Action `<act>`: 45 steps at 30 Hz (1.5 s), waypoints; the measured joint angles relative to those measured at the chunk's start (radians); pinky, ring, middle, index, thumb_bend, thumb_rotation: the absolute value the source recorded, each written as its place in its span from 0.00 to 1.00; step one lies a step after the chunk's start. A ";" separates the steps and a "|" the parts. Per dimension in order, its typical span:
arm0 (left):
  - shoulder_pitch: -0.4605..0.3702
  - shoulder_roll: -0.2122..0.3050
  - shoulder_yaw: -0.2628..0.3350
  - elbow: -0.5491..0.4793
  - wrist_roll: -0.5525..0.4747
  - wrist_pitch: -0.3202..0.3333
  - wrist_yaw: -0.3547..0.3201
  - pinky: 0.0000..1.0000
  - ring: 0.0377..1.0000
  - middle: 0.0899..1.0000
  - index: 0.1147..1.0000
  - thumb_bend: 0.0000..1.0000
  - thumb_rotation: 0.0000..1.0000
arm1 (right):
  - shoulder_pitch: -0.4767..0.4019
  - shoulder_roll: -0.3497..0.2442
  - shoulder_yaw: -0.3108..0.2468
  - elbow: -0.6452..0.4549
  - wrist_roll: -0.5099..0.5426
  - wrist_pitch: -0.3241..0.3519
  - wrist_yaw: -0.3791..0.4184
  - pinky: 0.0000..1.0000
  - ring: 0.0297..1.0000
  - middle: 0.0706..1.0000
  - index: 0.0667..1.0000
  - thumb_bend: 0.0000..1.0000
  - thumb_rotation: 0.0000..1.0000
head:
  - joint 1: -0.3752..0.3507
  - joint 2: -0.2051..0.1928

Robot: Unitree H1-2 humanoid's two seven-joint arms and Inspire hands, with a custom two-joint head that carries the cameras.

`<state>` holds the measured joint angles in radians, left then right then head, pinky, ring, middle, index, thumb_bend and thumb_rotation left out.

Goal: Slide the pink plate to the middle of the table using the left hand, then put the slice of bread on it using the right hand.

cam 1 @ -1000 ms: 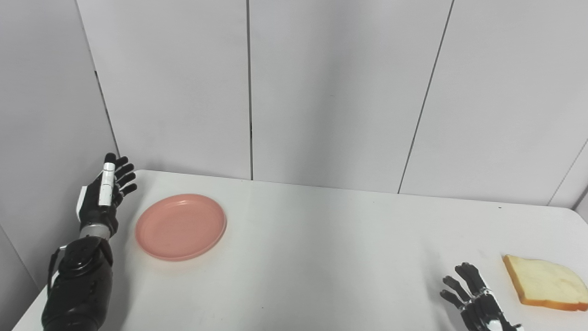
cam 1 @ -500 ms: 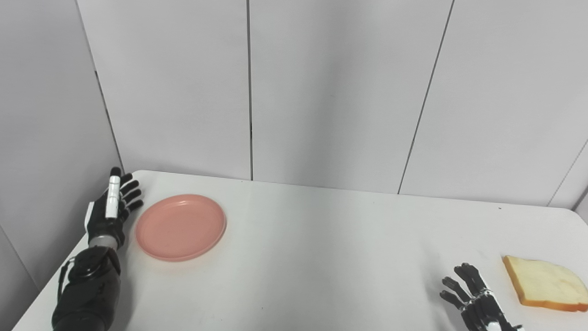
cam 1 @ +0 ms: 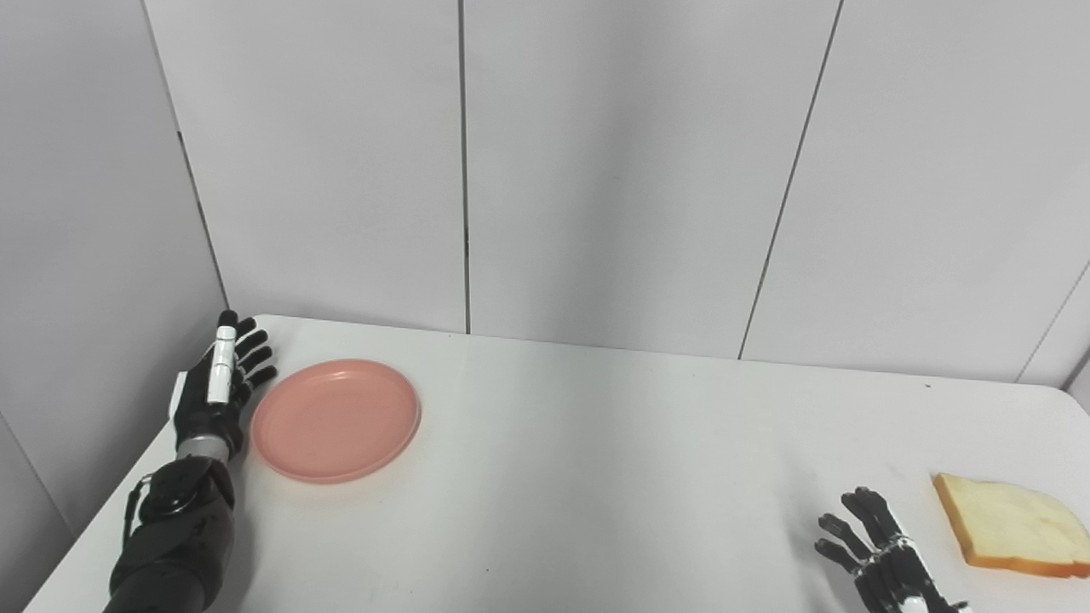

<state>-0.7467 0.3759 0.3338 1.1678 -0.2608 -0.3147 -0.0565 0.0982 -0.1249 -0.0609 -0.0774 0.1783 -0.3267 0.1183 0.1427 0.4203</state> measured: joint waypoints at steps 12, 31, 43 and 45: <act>0.003 -0.009 -0.050 -0.006 0.006 -0.004 -0.065 0.77 0.82 0.79 0.73 0.81 0.83 | 0.002 0.001 0.000 0.000 -0.003 0.000 -0.002 0.76 0.79 0.88 0.88 0.88 0.93 | -0.011 0.009; 0.078 -0.088 -0.102 -0.186 0.005 0.040 -0.107 0.74 0.80 0.79 0.71 0.81 0.84 | 0.005 0.003 0.001 0.000 -0.016 0.000 -0.005 0.75 0.78 0.89 0.88 0.89 0.93 | -0.021 0.017; 0.100 -0.168 -0.140 -0.307 0.023 0.126 -0.081 0.76 0.80 0.77 0.67 0.87 0.83 | 0.006 0.010 0.002 -0.001 -0.032 0.000 -0.017 0.74 0.77 0.89 0.88 0.87 0.93 | -0.029 0.021; 0.100 -0.178 -0.146 -0.312 0.025 0.126 -0.081 0.75 0.80 0.77 0.67 0.86 0.83 | 0.006 0.011 0.003 -0.001 -0.033 0.000 -0.017 0.74 0.77 0.88 0.88 0.87 0.93 | -0.032 0.023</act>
<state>-0.6463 0.1980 0.1880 0.8558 -0.2361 -0.1886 -0.1376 0.1045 -0.1137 -0.0583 -0.0785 0.1457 -0.3266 0.1017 0.1105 0.4433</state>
